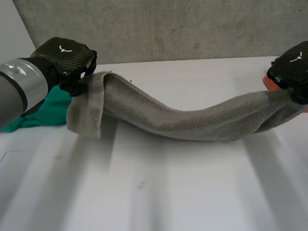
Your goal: Fold the laundry.
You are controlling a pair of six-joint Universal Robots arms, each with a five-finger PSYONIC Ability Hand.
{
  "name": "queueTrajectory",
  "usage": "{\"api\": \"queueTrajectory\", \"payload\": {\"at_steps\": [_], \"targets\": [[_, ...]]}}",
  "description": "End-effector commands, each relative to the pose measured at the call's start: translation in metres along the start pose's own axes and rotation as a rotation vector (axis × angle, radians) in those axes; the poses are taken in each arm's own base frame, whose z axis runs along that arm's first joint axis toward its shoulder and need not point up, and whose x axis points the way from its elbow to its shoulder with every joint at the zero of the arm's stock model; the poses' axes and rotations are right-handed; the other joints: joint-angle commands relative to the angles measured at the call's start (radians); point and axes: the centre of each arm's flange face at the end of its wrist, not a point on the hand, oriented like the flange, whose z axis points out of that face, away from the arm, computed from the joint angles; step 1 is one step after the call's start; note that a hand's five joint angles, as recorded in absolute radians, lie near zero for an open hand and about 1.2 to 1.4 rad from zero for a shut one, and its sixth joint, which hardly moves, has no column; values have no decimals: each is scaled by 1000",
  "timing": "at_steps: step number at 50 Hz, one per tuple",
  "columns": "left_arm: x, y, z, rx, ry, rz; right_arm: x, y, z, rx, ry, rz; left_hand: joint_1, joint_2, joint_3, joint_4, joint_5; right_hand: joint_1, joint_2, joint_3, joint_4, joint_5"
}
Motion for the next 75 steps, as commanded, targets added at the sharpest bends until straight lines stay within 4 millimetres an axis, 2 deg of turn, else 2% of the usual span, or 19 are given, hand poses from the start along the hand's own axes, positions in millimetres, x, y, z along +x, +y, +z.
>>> {"api": "queueTrajectory", "payload": {"at_steps": [1, 7, 11, 12, 17, 20, 23, 27, 31, 34, 37, 43, 48, 52, 54, 55, 58, 66, 75], "targets": [[6, 41, 49, -108, 28, -42, -24, 8, 28, -24, -86, -9, 263, 205, 214, 203, 244, 295, 223, 211, 203, 250], [8, 69, 94, -149, 18, 5, -38, 15, 78, -20, -83, 0, 263, 205, 214, 203, 244, 295, 223, 211, 203, 250], [-8, 41, 116, 3, -45, 25, -17, -8, 115, 140, 117, 31, 263, 205, 214, 203, 244, 295, 223, 211, 203, 250], [-17, 17, 118, 113, -75, 23, 0, -26, 123, 250, 233, 58, 263, 205, 214, 203, 244, 295, 223, 211, 203, 250], [-51, -59, 101, 456, -195, -53, 58, -83, 109, 601, 555, 175, 263, 205, 214, 203, 244, 295, 223, 211, 203, 250], [-69, -89, 88, 632, -262, -131, 79, -99, 89, 748, 667, 250, 263, 205, 214, 203, 244, 295, 223, 211, 203, 250], [-78, -94, 85, 698, -286, -172, 79, -100, 81, 786, 678, 277, 263, 205, 214, 203, 244, 295, 223, 211, 203, 250], [-78, -66, 96, 632, -267, -206, 63, -88, 83, 754, 614, 275, 263, 205, 214, 203, 244, 295, 223, 211, 203, 250], [-60, -16, 112, 475, -193, -205, 39, -65, 95, 675, 523, 276, 263, 205, 214, 203, 244, 295, 223, 211, 203, 250], [-48, 10, 115, 383, -159, -201, 18, -40, 106, 584, 445, 287, 263, 205, 214, 203, 244, 295, 223, 211, 203, 250], [-26, 55, 114, 218, -96, -160, -13, -6, 116, 450, 323, 316, 263, 205, 214, 203, 244, 295, 223, 211, 203, 250], [3, 125, 113, -16, -9, -73, -69, 53, 133, 234, 117, 343, 263, 205, 214, 203, 244, 295, 223, 211, 203, 250], [19, 160, 116, -142, 37, 9, -90, 80, 140, 131, 49, 279, 263, 205, 214, 203, 244, 295, 223, 211, 203, 250], [25, 167, 118, -196, 33, 51, -91, 87, 139, 96, 36, 235, 232, 174, 183, 172, 213, 295, 223, 211, 203, 250], [27, 163, 118, -196, 26, 53, -91, 86, 137, 95, 35, 238, 74, 16, 25, 13, 55, 295, 223, 211, 203, 250], [29, 160, 116, -196, 22, 52, -90, 83, 135, 100, 35, 243, -186, -244, -235, -246, -205, 295, 223, 211, 203, 250], [35, 151, 112, -190, 16, 57, -88, 79, 131, 109, 40, 253, -473, -531, -522, -533, -492, 295, 223, 211, 203, 250], [60, 144, 88, -245, -23, 23, -80, 69, 121, 133, 66, 295, -767, -825, -816, -827, -786, 295, 223, 211, 203, 250], [99, 147, 88, -223, -56, -23, -73, 63, 113, 133, 80, 304, -958, -1015, -1007, -1018, -977, 295, 223, 211, 203, 250]]}}
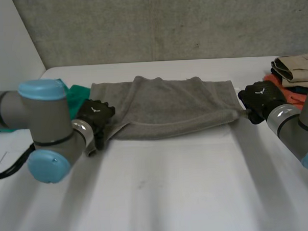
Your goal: Fold the laundry.
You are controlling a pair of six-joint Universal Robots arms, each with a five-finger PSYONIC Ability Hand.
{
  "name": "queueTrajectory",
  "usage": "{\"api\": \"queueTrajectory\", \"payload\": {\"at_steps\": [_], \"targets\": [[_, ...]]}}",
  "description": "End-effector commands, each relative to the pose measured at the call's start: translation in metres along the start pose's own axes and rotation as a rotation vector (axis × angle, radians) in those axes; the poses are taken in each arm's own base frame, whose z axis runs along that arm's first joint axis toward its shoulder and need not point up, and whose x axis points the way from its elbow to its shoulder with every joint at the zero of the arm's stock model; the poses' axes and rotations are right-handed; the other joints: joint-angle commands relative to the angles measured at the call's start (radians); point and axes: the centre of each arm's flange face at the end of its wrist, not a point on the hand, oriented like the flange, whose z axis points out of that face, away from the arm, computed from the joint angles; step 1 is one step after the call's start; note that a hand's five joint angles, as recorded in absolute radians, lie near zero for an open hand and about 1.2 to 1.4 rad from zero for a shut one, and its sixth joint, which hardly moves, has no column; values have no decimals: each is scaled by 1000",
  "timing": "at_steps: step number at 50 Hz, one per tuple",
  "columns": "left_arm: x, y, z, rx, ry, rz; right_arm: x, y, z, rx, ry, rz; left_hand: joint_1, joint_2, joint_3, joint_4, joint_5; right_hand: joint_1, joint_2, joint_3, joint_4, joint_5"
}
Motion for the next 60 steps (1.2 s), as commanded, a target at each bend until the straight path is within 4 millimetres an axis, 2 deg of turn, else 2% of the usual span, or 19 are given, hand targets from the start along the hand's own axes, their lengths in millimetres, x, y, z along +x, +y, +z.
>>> {"api": "queueTrajectory", "payload": {"at_steps": [1, 9, 15, 18, 22, 27, 31, 33, 34, 35, 36, 41, 44, 52, 55, 56, 57, 58, 60], "targets": [[32, 5, 3, 14, -30, -28, 4, -6, -4, -3, 7, 6, -79, -81, -77, -72, -66, 295, 223, 209, 200, 236], [25, 17, 29, -21, -197, 47, 11, -9, -7, -16, 23, 40, -79, -81, -77, -72, -66, 295, 223, 209, 200, 236], [-4, 22, 46, -35, -306, 85, 17, -12, -8, -13, 36, 44, -79, -81, -77, -72, -66, 295, 223, 209, 200, 236], [-24, 33, 55, -67, -337, 94, 22, -14, -9, -9, 49, 50, -61, -63, -59, -53, -48, 295, 223, 209, 200, 236], [-43, 41, 57, -95, -354, 121, 25, -15, -10, -9, 54, 49, -35, -37, -32, -27, -22, 295, 223, 209, 200, 236], [-53, 32, 50, -61, -342, 130, 23, -14, -10, -11, 48, 46, 83, 81, 85, 90, 96, 295, 223, 209, 200, 236], [-53, 22, 38, -17, -309, 134, 22, -14, -10, -11, 46, 44, 303, 301, 305, 310, 316, 295, 223, 209, 200, 236], [-54, 18, 33, 10, -291, 136, 24, -15, -10, -9, 51, 40, 528, 526, 531, 536, 541, 295, 223, 209, 200, 236], [-54, 17, 32, 20, -285, 138, 24, -15, -10, -10, 52, 37, 648, 646, 651, 656, 661, 295, 223, 209, 200, 236], [-55, 17, 30, 28, -268, 141, 24, -15, -10, -11, 51, 34, 1004, 1002, 1006, 1012, 1017, 295, 223, 209, 200, 236], [-56, 17, 29, 33, -260, 142, 26, -16, -11, -8, 53, 28, 1141, 1139, 1143, 1149, 1154, 295, 223, 209, 200, 236], [-65, 22, 20, 19, -210, 167, 34, -20, -16, -18, 62, 12, 1143, 1141, 1145, 1150, 1155, 295, 223, 209, 200, 236], [-75, 16, 4, -3, -186, 163, 44, -23, -23, -41, 67, -11, 1143, 1141, 1145, 1150, 1155, 295, 223, 209, 200, 236], [-105, -33, -52, 109, -176, 109, 68, -48, -52, -66, 60, -69, 1143, 1141, 1145, 1150, 1155, 295, 223, 209, 200, 236], [-100, -31, -59, 110, -109, 66, 59, -50, -58, -84, -5, -61, 1143, 1141, 1145, 1150, 1155, 295, 223, 209, 200, 236], [-94, -26, -57, 95, -78, 57, 57, -49, -58, -89, -16, -60, 974, 972, 976, 982, 987, 295, 223, 209, 200, 236], [-85, -16, -54, 64, -33, 37, 50, -44, -57, -109, -47, -50, 577, 575, 580, 585, 590, 295, 223, 209, 200, 236], [-80, -11, -53, 47, -14, 28, 47, -43, -55, -115, -56, -50, 428, 426, 430, 435, 441, 295, 223, 209, 200, 236], [-69, 0, -50, 5, 20, 14, 45, -40, -51, -118, -58, -50, 339, 337, 341, 346, 352, 295, 223, 209, 200, 236]]}}
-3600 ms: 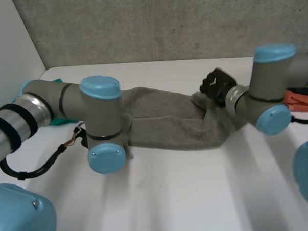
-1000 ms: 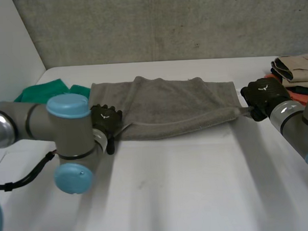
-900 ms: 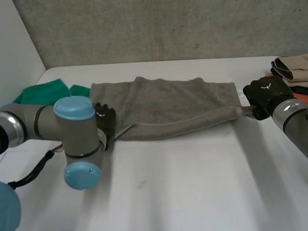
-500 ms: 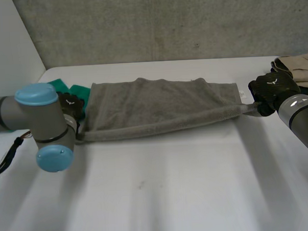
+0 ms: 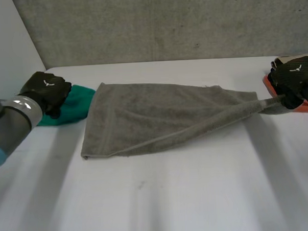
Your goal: Fold the laundry.
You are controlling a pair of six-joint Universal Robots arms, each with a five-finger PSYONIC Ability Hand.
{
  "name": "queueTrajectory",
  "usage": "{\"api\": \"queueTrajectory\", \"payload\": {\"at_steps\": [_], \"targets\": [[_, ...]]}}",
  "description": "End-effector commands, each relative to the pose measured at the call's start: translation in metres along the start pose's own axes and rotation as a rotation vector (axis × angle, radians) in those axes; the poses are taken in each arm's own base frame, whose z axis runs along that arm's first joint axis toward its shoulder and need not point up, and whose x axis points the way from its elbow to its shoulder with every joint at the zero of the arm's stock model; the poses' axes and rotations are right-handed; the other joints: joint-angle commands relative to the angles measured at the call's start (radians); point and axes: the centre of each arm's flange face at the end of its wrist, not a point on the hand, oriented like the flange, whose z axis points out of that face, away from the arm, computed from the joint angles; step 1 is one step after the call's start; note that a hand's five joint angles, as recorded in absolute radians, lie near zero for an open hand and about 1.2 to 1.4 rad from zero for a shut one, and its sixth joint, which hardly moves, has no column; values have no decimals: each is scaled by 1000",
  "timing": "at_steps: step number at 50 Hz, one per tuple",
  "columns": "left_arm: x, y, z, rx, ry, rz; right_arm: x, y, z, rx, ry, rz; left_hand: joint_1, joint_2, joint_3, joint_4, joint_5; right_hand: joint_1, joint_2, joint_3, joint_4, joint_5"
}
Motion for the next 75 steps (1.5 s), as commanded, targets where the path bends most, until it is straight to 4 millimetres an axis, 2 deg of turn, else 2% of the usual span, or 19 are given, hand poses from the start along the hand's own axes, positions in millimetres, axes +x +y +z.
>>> {"api": "queueTrajectory", "payload": {"at_steps": [1, 11, 27, 30, 31, 32, 37, 41, 44, 45, 50, 53, 55, 62, 67, 70, 71, 74, 75], "targets": [[40, 33, -2, -116, 166, -81, -15, 7, 7, -34, -66, 12, -405, -436, -431, -433, -427, 295, 223, 209, 200, 227], [74, 70, 28, -180, 161, -59, -4, 25, 35, -62, 38, 56, -358, -389, -384, -386, -380, 295, 223, 209, 200, 227], [82, 75, 51, -158, 172, -58, -13, 37, 41, -77, 25, 57, -320, -350, -346, -348, -342, 295, 223, 209, 200, 227], [83, 74, 54, -150, 170, -53, -14, 37, 41, -74, 23, 56, -83, -114, -109, -111, -105, 295, 223, 209, 200, 227], [81, 73, 56, -140, 160, -53, -14, 37, 40, -74, 23, 55, 267, 236, 240, 239, 245, 295, 223, 209, 200, 227], [79, 72, 57, -134, 153, -56, -14, 37, 40, -73, 24, 55, 393, 362, 366, 364, 370, 295, 223, 209, 200, 227], [72, 68, 59, -127, 121, -45, -13, 34, 37, -69, 25, 55, 399, 368, 373, 371, 377, 295, 223, 209, 200, 227], [67, 64, 45, -168, 124, -35, -11, 31, 31, -70, 13, 43, 399, 368, 373, 371, 377, 295, 223, 209, 200, 227], [60, 60, 24, -229, 152, -4, -15, 25, 19, -77, -48, -25, 399, 368, 373, 371, 377, 295, 223, 209, 200, 227], [59, 60, 6, -288, 193, 28, -18, 27, 15, -93, -82, -53, 399, 368, 373, 371, 377, 295, 223, 209, 200, 227], [57, 62, -44, -429, 323, 151, -30, 57, -13, -275, -331, -267, 399, 368, 373, 371, 377, 295, 223, 209, 200, 227], [57, 64, -60, -465, 383, 219, -24, 73, -22, -349, -435, -411, 399, 368, 373, 371, 377, 295, 223, 209, 200, 227], [57, 64, -58, -455, 386, 238, -18, 79, -19, -359, -435, -458, 399, 368, 373, 371, 377, 295, 223, 209, 200, 227], [50, 39, -17, -314, 272, 222, -11, 90, 17, -375, -270, -394, 399, 368, 373, 371, 377, 295, 223, 209, 200, 227], [34, -12, 27, -96, 115, 155, -17, 64, 41, -256, -181, -386, 399, 368, 373, 371, 377, 295, 223, 209, 200, 227], [15, -45, 43, 36, 6, 127, -5, 32, 60, -119, -55, -370, 399, 368, 373, 371, 377, 295, 223, 209, 200, 227], [-1, -72, 47, 142, -69, 103, 12, 11, 70, -25, 51, -346, 399, 368, 373, 371, 377, 295, 223, 209, 200, 227], [-29, -113, 49, 312, -197, 51, 45, -27, 78, 153, 233, -284, 399, 368, 373, 371, 377, 295, 223, 209, 200, 227], [-48, -138, 45, 432, -274, 3, 66, -54, 78, 279, 342, -230, 399, 368, 373, 371, 377, 295, 223, 209, 200, 227]]}}
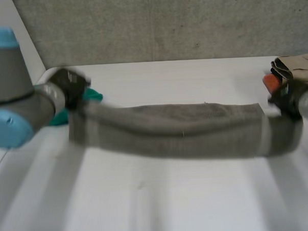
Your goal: Fold the laundry.
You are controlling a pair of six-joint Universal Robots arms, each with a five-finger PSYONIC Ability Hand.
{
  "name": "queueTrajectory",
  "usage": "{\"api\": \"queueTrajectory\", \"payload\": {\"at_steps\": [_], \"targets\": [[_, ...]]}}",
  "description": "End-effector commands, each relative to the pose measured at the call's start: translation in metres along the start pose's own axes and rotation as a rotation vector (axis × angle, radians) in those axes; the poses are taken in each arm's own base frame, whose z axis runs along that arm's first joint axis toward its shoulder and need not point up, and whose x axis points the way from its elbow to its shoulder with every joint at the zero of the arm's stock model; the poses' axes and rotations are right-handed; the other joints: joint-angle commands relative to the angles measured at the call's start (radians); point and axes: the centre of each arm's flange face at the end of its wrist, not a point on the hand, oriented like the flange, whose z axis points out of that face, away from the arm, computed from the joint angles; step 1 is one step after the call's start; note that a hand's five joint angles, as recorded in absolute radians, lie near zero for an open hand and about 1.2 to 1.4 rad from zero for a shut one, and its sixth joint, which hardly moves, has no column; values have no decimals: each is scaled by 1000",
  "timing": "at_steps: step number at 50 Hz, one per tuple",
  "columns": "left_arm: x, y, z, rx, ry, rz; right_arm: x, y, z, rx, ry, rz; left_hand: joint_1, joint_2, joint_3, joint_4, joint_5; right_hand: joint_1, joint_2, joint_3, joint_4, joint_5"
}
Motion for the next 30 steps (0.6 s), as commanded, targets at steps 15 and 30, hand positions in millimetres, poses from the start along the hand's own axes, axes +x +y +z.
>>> {"api": "queueTrajectory", "payload": {"at_steps": [15, 30], "targets": [[-130, -91, 19, 588, -545, -321, 147, -99, -13, 662, 714, 361, 293, 204, 211, 203, 235, 295, 223, 209, 200, 201], [-24, 10, 65, 328, -250, -287, 31, -39, 51, 370, 291, 384, 293, 204, 211, 203, 235, 295, 223, 209, 200, 201]]}}
